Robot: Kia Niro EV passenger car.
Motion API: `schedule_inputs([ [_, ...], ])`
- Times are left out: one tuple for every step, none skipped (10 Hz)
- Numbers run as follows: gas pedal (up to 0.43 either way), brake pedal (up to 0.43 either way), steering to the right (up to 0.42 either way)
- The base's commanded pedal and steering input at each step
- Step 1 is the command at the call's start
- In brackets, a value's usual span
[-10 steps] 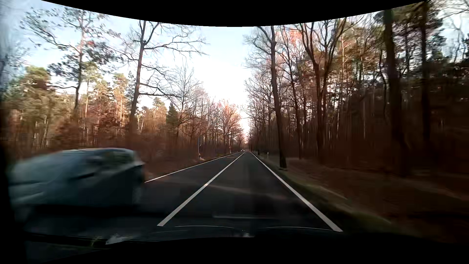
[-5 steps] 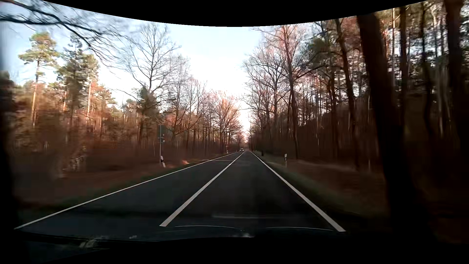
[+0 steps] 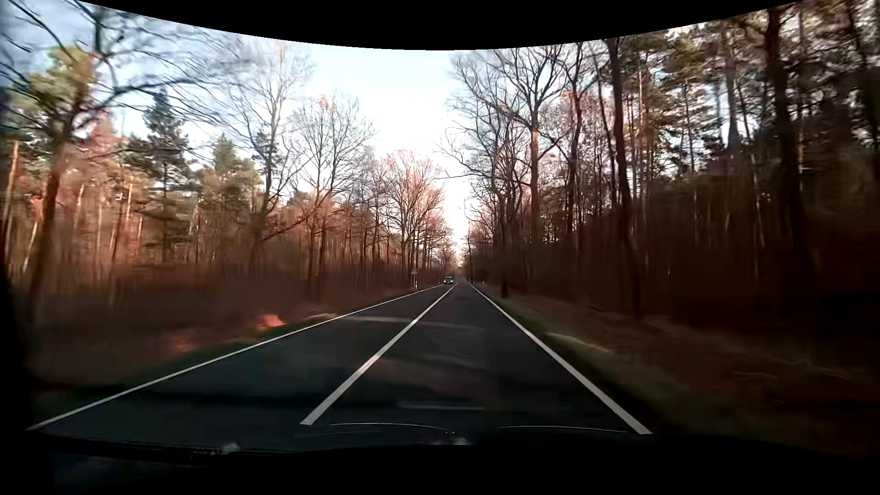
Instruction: Follow the waypoints while adhering to traffic rules and regulations
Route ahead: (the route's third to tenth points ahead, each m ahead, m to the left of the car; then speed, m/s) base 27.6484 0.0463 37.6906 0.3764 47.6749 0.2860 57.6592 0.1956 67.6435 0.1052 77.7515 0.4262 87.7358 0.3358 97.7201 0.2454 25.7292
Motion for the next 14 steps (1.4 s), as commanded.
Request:
schedule_inputs([
  [0.24,0.0,0.0],
  [0.24,0.0,0.0],
  [0.24,0.0,0.001],
  [0.24,0.0,0.001],
  [0.228,0.0,0.0],
  [0.228,0.0,0.0],
  [0.228,0.0,0.001],
  [0.228,0.0,0.0],
  [0.228,0.0,0.001],
  [0.22,0.0,0.0],
  [0.22,0.0,0.0],
  [0.22,0.0,-0.001],
  [0.22,0.0,-0.003],
  [0.209,0.0,-0.003],
])
